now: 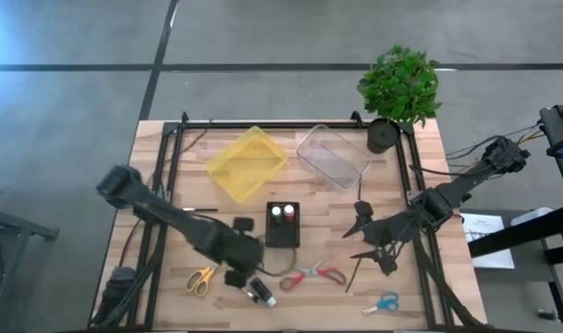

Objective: Pick & Place Paint Supplies
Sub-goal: Put the yellow paint bottle into the black bin

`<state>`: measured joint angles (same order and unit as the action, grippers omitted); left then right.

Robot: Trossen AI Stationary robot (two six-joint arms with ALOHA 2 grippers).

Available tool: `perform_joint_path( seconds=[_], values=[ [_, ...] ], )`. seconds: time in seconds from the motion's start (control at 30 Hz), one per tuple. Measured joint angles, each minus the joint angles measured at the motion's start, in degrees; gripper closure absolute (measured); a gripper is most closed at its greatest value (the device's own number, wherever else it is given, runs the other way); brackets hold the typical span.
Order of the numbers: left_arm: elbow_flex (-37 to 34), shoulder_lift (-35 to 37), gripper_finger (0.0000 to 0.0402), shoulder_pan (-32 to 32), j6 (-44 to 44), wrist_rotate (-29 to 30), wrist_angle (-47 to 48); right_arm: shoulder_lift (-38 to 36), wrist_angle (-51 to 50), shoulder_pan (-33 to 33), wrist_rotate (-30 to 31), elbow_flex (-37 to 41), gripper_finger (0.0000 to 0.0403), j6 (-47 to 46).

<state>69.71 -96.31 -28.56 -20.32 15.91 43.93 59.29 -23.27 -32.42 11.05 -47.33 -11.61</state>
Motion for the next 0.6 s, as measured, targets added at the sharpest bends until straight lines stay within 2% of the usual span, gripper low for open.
perform_joint_path(
  seconds=[0.13, 0.27, 0.37, 0.47, 0.53, 0.6],
  values=[
    [-15.1, 10.79, 0.0286, -2.79, -2.67, 14.45, -18.26, 0.0, 0.08, 0.02, 0.07, 0.0, 0.014, 0.0],
    [-30.9, 17.56, 0.0286, -4.67, -2.69, 25.45, -39.18, 0.0, 0.18, 0.02, 0.07, 0.0, 0.014, -0.04],
    [-40.91, 18.36, 0.0286, -6.65, -0.69, 32.86, -57.35, 0.0, 0.23, 0.02, 0.48, 0.0, 0.014, -0.25],
    [-47.33, 16.83, 0.0286, -8.28, 3.48, 38.68, -73.8, 0.0, 0.34, 0.04, 0.69, 0.0, 0.014, -0.48],
    [-49.78, 15.31, 0.0286, -8.96, 4.88, 42.11, -79.85, 0.0, 0.67, 0.04, 0.79, 0.0, 0.014, -0.8],
    [-50.69, 13.33, 0.0286, -9.29, 5.08, 43.05, -83.12, 0.0, 1.33, 0.04, 0.94, 0.0, 0.014, -1.04]
  ],
)
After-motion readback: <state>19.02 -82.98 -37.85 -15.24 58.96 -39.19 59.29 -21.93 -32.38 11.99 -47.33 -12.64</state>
